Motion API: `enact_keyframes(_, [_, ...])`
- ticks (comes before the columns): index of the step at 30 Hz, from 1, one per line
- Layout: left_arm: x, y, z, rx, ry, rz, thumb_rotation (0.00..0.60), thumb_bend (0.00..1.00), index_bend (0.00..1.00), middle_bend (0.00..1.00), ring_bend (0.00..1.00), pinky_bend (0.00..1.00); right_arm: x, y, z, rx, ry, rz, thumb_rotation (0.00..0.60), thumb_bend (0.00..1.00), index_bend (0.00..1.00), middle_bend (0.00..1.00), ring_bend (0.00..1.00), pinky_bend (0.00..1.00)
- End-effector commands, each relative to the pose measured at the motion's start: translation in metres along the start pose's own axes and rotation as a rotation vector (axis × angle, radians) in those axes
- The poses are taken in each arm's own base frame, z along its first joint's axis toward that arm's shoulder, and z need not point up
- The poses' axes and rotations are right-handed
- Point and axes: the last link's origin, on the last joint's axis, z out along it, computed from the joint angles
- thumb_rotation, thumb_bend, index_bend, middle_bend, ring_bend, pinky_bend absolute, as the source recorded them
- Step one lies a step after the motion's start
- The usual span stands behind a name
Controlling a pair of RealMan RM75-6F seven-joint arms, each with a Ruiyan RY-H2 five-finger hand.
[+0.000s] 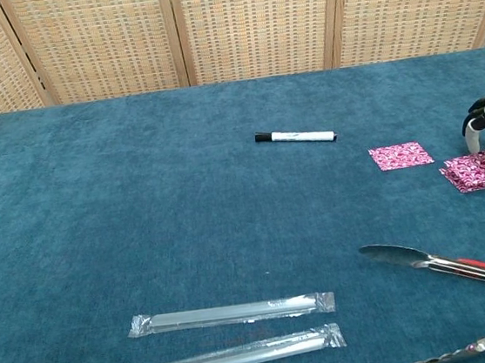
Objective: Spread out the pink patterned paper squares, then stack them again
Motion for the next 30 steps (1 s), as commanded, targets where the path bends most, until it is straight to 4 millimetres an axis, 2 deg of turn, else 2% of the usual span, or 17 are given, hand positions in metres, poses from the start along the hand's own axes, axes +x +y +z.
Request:
enact_keyframes(1, [-0.0001, -0.0001, -0.0002, 0.001, 0.000, 0.000, 0.600, 0.04, 0.03, 0.00, 0.00, 0.00, -0.0023, -0.0010, 0.0007, 0.004, -0.006, -0.004, 0.600, 0.26, 0.38, 0.19, 0.00, 0.00])
enact_keyframes(16, [-0.0004, -0.0033, -0.0014, 0.012, 0.000, -0.001, 0.600, 0.03, 0.03, 0.00, 0.00, 0.00, 0.0003, -0.0019, 0.0079, 0.000, 0.002, -0.001, 0.600, 0.26, 0.36, 0.18, 0.00, 0.00])
enact_keyframes(24, [-0.0011, -0.0036, -0.0005, 0.010, -0.002, -0.001, 0.600, 0.03, 0.03, 0.00, 0.00, 0.00, 0.0026, -0.0005, 0.0081, -0.005, -0.002, -0.001, 0.600, 0.24, 0.24, 0.15, 0.00, 0.00])
enact_keyframes(30, [-0.0007, -0.0035, 0.0000, 0.009, -0.001, -0.002, 0.600, 0.03, 0.03, 0.00, 0.00, 0.00, 0.0049, -0.0004, 0.0077, -0.008, -0.002, -0.003, 0.600, 0.23, 0.21, 0.15, 0.00, 0.00])
